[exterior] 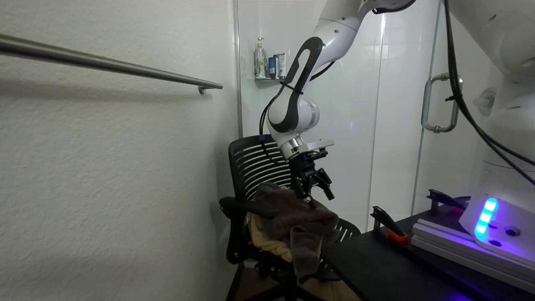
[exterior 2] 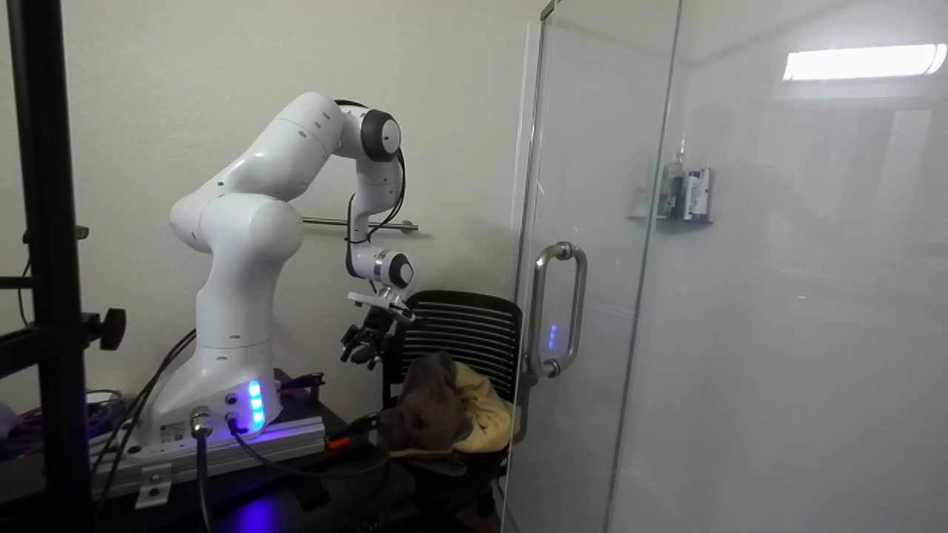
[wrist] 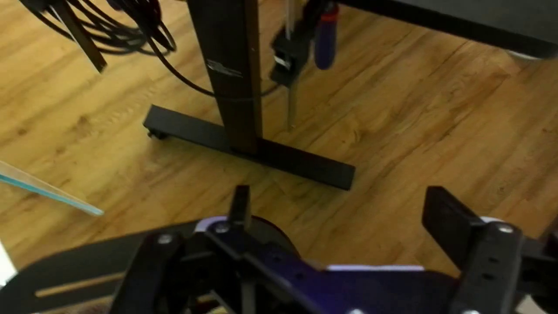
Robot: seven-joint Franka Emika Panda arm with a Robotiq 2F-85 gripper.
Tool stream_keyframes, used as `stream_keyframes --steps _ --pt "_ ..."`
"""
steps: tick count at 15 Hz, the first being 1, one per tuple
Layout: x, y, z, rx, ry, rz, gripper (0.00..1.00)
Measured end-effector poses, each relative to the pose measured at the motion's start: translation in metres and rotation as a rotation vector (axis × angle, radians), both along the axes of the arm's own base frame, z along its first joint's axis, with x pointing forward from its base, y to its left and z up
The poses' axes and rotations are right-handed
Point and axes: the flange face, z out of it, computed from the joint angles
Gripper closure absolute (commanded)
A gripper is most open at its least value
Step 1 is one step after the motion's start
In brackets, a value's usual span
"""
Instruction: Pick up the black towel from the sitting base and put it on the chair back of the chair.
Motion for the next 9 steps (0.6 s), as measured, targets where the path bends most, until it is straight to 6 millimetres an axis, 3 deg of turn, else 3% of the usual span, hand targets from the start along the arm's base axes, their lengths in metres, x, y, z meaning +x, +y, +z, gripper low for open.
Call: stream_keyframes --steps 2,4,9 --pt "-0.015 -0.030 0.003 -0.115 -0.022 0.000 0.00" --pt "-0.016 -0.061 0.002 -0.218 -0.077 0.001 0.00" --pt "0.035 -0.117 0.008 -0.310 -0.345 0.009 0.00"
